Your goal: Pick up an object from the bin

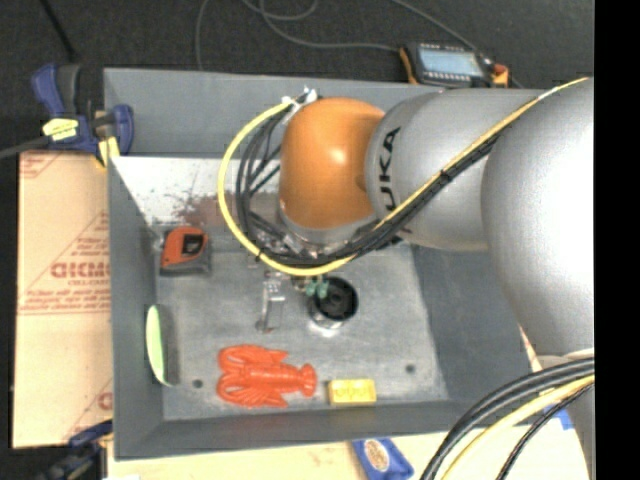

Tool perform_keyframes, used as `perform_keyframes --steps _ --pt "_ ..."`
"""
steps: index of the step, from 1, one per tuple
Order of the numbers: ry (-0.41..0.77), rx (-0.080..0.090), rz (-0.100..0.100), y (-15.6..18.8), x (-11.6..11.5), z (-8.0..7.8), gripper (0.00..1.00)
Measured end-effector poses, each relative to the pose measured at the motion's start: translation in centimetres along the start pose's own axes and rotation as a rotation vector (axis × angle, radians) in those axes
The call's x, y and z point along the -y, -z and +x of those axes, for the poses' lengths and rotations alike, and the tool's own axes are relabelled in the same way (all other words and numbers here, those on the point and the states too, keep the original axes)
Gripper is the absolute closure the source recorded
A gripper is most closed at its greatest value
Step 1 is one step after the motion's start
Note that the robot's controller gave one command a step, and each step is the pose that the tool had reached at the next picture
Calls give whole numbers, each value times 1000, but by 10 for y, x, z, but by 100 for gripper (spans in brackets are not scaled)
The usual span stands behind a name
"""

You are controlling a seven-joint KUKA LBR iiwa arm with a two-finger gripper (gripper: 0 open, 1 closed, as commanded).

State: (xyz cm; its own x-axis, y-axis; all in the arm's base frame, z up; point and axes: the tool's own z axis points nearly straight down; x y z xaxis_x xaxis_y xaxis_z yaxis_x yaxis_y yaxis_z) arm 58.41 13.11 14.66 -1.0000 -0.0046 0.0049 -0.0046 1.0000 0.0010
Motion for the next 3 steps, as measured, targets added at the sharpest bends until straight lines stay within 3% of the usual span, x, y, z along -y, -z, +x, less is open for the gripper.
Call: perform_keyframes --steps 1,2,3 --pt "-3 8 -1 5 0 -2 0" --pt "26 15 0 -40 23 23 0" --pt "-56 1 0 -69 46 36 0"
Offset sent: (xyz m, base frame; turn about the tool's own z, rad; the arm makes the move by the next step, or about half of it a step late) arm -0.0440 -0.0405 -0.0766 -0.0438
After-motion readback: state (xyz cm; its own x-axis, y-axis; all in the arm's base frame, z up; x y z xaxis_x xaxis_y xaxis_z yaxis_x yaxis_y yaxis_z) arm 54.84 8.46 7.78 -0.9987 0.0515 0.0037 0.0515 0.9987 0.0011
